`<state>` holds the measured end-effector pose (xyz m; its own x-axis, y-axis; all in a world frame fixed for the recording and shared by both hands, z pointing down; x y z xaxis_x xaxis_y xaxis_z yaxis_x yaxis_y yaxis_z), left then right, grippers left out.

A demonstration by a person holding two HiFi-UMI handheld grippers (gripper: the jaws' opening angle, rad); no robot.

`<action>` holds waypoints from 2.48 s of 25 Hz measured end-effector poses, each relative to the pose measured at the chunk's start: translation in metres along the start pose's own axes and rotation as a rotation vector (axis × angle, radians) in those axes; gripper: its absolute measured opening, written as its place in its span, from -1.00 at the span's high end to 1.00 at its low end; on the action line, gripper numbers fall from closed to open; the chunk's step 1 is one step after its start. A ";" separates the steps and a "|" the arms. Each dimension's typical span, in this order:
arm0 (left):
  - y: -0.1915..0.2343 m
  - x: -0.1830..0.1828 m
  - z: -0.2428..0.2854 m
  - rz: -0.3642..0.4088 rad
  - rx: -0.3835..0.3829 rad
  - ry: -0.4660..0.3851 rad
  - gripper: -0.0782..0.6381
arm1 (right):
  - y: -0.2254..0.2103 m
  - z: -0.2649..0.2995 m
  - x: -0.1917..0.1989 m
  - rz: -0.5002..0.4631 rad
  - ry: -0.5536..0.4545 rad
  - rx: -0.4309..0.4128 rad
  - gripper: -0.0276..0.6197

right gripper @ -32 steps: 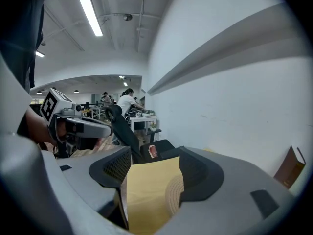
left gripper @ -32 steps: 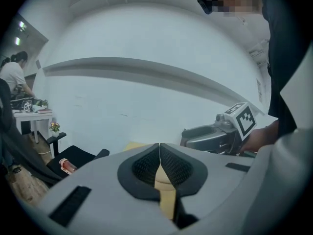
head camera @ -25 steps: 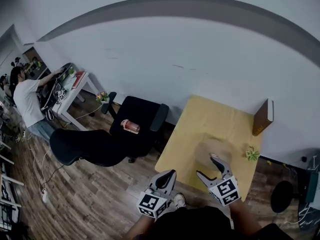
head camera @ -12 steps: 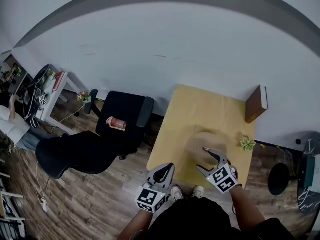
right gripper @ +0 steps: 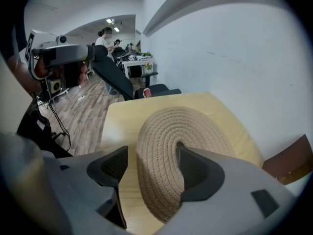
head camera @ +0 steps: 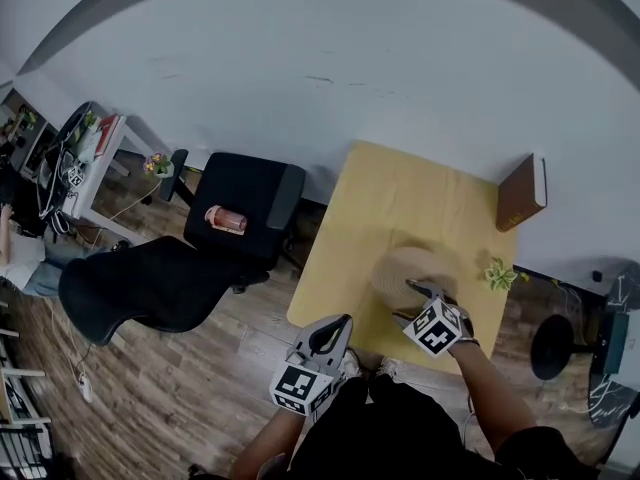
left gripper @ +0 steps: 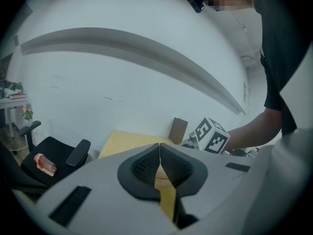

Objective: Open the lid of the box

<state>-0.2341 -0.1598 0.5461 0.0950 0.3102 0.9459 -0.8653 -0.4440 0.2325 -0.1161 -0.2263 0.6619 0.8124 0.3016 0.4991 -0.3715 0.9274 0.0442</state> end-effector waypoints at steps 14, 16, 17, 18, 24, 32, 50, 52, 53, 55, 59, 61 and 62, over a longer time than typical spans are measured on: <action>0.014 0.010 -0.003 -0.024 -0.053 0.007 0.73 | -0.003 0.029 0.014 -0.104 0.149 -0.005 -0.09; 0.013 0.009 -0.002 -0.019 -0.049 0.005 0.73 | -0.002 0.028 0.014 -0.105 0.144 -0.004 -0.08; 0.012 0.009 -0.002 -0.015 -0.045 0.004 0.73 | -0.001 0.028 0.014 -0.107 0.141 -0.005 -0.08; 0.011 0.009 -0.001 -0.010 -0.041 0.003 0.73 | 0.000 0.027 0.014 -0.108 0.136 -0.007 -0.07; 0.009 0.003 0.003 -0.014 -0.048 -0.005 0.73 | 0.001 0.022 0.014 -0.106 0.115 -0.006 -0.05; 0.002 0.000 0.002 -0.028 -0.041 -0.010 0.73 | 0.005 -0.005 0.013 -0.116 0.048 0.028 -0.05; -0.048 -0.006 0.035 0.018 0.129 0.011 0.73 | -0.023 -0.091 0.076 0.086 0.033 0.234 -0.05; -0.054 -0.005 0.039 0.027 0.154 0.020 0.73 | -0.026 -0.095 0.089 0.114 0.048 0.257 -0.05; -0.057 -0.005 0.042 0.030 0.167 0.025 0.73 | -0.027 -0.098 0.095 0.131 0.053 0.266 -0.05; -0.064 -0.004 0.048 0.035 0.193 0.033 0.73 | -0.029 -0.104 0.106 0.162 0.061 0.284 -0.05; -0.081 -0.004 0.060 0.044 0.240 0.040 0.73 | -0.030 -0.113 0.132 0.216 0.079 0.303 -0.05; -0.091 -0.004 0.066 0.048 0.262 0.041 0.73 | -0.030 -0.115 0.145 0.243 0.090 0.307 -0.05; -0.095 -0.004 0.069 0.049 0.272 0.043 0.73 | -0.030 -0.115 0.151 0.256 0.095 0.306 -0.05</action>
<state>-0.1184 -0.1767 0.5354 0.0300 0.3157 0.9484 -0.7039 -0.6670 0.2443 0.0694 -0.1832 0.6362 0.7091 0.5462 0.4459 -0.6718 0.7154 0.1920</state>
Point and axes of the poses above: the fingertips, and each gripper's own axes: z forward along the fingers, y to its left, x out of its underside, the point moved 1 cm from there along -z, backward along the fingers
